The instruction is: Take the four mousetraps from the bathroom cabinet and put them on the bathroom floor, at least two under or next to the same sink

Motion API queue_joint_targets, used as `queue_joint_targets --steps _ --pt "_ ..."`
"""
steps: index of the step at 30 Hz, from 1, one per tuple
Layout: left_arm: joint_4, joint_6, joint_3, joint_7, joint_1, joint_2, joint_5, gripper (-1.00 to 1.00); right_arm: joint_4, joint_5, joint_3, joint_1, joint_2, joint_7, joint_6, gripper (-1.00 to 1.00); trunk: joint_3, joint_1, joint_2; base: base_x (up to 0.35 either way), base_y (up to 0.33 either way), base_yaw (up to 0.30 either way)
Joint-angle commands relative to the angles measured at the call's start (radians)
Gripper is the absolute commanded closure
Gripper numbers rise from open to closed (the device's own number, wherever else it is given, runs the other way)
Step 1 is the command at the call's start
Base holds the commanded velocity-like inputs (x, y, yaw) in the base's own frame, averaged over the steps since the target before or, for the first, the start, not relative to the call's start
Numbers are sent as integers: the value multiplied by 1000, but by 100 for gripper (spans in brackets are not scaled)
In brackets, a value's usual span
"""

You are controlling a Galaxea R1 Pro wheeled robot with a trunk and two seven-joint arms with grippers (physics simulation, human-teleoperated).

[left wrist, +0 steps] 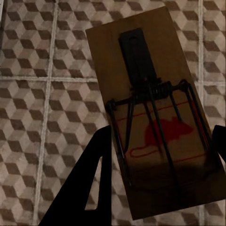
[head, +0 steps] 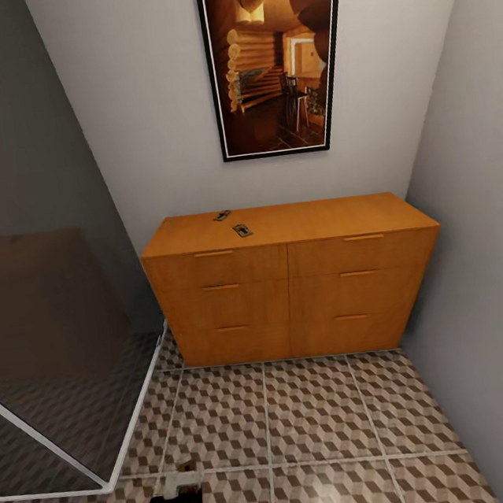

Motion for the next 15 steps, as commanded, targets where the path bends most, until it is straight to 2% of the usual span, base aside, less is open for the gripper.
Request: queue_joint_targets --steps 1,4,8,10,15 --pt "17 -38 -9 3 14 -1 7 100 -30 3 3 0 -2 -20 3 100 -1 0 0 0 0 0" --pt "29 -102 -9 3 48 -1 7 100 -94 3 2 0 -7 -44 47 100 -1 0 0 0 0 0" --pt "37 -271 -9 4 100 -1 8 100 -227 2 2 0 -28 -51 193 100 -1 0 0 0 0 0" --pt "38 -320 -9 5 120 0 8 100 -282 2 2 0 -36 -51 236 100 -1 0 0 0 0 0" --pt "39 -365 -9 7 150 8 8 100 -346 0 6 0 -43 -50 266 100 -1 0 0 0 0 0"
